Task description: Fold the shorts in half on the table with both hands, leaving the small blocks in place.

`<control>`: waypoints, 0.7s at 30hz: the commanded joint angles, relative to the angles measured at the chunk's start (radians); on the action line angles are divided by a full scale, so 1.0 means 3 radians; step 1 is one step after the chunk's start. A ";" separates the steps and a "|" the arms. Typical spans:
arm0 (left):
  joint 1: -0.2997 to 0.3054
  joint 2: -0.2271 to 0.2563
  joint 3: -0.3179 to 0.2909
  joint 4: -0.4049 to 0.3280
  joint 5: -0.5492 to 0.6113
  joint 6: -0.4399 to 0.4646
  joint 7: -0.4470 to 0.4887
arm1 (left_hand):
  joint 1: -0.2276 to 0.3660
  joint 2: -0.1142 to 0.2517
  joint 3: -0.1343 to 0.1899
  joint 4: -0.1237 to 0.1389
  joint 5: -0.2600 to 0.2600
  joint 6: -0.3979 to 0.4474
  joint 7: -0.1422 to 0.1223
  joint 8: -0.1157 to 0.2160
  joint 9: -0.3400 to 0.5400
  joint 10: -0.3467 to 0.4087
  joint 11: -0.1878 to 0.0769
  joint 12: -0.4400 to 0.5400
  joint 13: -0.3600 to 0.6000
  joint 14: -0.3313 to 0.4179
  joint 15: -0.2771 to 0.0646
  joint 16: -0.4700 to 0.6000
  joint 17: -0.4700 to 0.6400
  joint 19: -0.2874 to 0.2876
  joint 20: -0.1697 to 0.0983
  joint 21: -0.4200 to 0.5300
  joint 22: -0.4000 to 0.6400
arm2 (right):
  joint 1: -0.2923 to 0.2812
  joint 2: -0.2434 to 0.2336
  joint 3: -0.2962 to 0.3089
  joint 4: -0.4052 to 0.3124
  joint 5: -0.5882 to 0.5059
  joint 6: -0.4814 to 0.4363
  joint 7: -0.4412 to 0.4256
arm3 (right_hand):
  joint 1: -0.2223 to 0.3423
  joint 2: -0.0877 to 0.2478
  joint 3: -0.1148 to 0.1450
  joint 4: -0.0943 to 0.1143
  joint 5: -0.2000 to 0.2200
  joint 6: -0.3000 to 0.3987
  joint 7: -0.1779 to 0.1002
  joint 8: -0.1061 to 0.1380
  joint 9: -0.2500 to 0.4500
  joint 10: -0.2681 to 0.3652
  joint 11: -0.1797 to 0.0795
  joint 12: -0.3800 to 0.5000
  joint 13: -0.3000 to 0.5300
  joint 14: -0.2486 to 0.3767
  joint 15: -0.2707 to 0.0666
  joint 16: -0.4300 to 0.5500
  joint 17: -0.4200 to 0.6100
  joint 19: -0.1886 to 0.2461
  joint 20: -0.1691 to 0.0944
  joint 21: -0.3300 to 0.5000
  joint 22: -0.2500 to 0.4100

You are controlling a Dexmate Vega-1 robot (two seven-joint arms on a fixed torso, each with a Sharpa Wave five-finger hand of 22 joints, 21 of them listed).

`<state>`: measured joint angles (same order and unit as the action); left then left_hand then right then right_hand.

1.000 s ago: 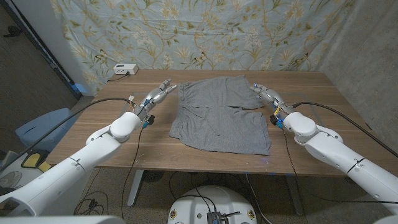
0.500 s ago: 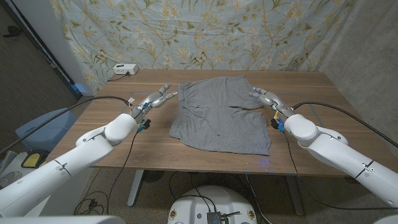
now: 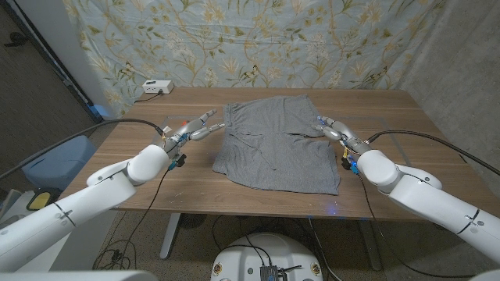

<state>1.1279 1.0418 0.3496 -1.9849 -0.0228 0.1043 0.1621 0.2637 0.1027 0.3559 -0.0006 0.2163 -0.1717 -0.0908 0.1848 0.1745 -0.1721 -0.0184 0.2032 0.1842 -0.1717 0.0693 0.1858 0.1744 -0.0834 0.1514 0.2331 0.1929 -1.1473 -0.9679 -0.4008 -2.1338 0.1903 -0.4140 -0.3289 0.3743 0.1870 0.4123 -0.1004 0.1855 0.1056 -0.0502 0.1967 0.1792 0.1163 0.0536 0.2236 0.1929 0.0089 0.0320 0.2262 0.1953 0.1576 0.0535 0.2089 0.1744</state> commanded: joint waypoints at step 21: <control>0.0192 0.0400 0.0036 -0.0474 0.0563 0.0286 -0.0238 | 0.0127 -0.0080 -0.0020 -0.0135 -0.0027 0.0010 -0.0101 0.0062 0.0012 -0.0036 -0.0127 0.0055 0.0003 0.0034 -0.0072 0.0031 0.0009 0.0051 -0.0036 -0.0004 0.0011 | -0.0619 -0.0276 -0.0043 -0.0784 -0.0559 -0.0813 -0.0427 | 0.0264 -0.0053 0.0138 -0.0112 0.0005 0.0263 0.0024 0.0064 0.0012 0.0184 -0.0017 0.0023 0.0013 0.0193 -0.0045 0.0017 -0.0025 0.0188 -0.0015 0.0033 0.0002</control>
<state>1.1811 1.1295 0.3549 -2.0977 0.0921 0.1749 0.1255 0.2940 0.0829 0.3468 -0.0320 0.2089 -0.1718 -0.1161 0.1966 0.1744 -0.1724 -0.0511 0.2126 0.1841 -0.1676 0.0474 0.1858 0.1744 -0.0749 0.1353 0.2290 0.1928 -1.2716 -1.0389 -0.4000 -2.3078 0.0766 -0.6046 -0.4169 0.4388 0.1758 0.4476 -0.1282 0.1855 0.1694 -0.0440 0.2075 0.1791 0.1574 0.0484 0.2236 0.1929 0.0539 0.0193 0.2262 0.1858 0.1998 0.0496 0.2143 0.1720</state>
